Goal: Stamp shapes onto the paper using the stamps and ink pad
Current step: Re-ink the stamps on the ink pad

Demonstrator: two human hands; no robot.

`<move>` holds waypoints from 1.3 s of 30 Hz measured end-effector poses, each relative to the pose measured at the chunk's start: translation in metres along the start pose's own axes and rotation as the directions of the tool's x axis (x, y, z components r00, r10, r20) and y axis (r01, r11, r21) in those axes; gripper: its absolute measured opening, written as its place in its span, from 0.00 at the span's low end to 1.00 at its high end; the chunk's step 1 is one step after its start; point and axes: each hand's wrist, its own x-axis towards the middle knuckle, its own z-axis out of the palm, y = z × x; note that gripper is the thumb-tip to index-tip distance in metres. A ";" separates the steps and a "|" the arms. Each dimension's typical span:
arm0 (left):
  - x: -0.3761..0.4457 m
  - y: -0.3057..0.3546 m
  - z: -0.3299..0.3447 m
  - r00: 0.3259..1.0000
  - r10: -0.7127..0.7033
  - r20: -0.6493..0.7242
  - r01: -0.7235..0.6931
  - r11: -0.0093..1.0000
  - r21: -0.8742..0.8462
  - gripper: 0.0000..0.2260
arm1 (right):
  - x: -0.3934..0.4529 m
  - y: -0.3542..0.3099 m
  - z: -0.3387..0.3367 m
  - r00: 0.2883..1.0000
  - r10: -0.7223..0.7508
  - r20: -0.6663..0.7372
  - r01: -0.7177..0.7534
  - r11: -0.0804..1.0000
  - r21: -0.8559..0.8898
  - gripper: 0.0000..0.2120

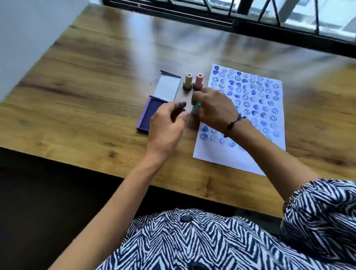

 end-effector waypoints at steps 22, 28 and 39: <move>-0.010 -0.018 -0.023 0.996 -0.011 -0.089 -0.016 0.953 -0.303 0.10 | 0.009 -0.033 -0.030 0.979 0.067 0.191 -0.201 0.407 0.891 0.06; -0.016 -0.029 -0.040 0.991 0.011 -0.134 -0.051 0.953 -0.298 0.05 | -0.001 -0.057 -0.012 0.973 0.059 0.223 -0.228 0.398 0.889 0.09; -0.010 -0.043 -0.054 0.973 -0.146 -0.179 0.020 0.826 -0.564 0.10 | 0.011 -0.072 -0.002 0.994 -0.046 -0.103 0.100 0.779 0.619 0.04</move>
